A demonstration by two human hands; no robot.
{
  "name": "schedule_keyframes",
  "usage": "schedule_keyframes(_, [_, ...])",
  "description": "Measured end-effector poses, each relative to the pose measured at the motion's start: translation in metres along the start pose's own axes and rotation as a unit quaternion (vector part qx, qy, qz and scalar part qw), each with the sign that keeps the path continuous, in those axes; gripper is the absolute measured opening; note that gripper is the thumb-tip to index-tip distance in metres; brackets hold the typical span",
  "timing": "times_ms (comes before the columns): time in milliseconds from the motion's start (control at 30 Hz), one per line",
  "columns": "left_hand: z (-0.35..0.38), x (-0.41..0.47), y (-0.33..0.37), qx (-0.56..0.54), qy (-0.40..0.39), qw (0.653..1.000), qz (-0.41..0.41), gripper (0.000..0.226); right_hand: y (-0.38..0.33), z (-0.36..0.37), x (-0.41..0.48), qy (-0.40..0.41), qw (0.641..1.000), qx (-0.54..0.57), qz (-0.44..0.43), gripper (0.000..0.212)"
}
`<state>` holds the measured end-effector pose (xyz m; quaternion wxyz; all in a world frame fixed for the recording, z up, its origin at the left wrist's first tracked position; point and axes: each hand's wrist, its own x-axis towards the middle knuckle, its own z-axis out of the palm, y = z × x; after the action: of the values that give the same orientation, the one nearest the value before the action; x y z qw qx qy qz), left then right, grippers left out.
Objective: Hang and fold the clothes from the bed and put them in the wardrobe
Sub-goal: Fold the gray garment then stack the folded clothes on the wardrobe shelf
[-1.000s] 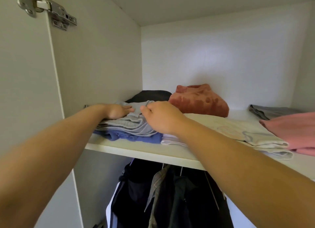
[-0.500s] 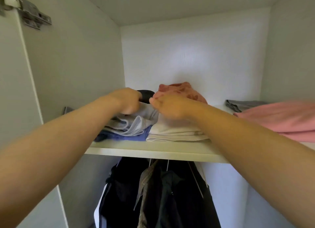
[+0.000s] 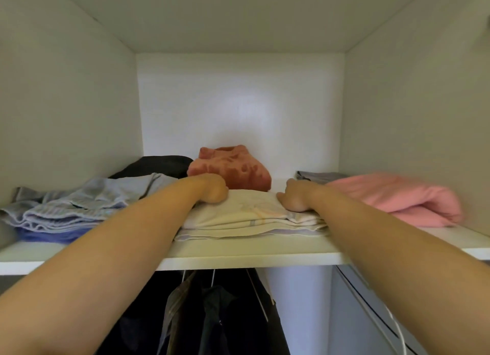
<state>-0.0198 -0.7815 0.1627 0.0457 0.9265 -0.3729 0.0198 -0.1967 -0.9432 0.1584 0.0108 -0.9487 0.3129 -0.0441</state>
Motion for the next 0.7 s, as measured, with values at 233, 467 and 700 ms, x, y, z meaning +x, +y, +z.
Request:
schedule_keyframes(233, [0.015,0.016,-0.014,-0.123,0.018,0.992,-0.027,0.057,0.011,0.001,0.006,-0.034,0.999,0.014,0.014,0.055])
schedule_keyframes(467, [0.012,0.01,-0.019,-0.19,0.01,0.982,-0.009,0.058,0.018,0.005,0.009,0.116,0.982,0.145,-0.016,0.065])
schedule_keyframes(700, [0.005,0.002,-0.02,-0.316,0.103,0.943,0.026,0.029,0.024,-0.009,-0.006,0.067,0.945,0.32,0.025,0.087])
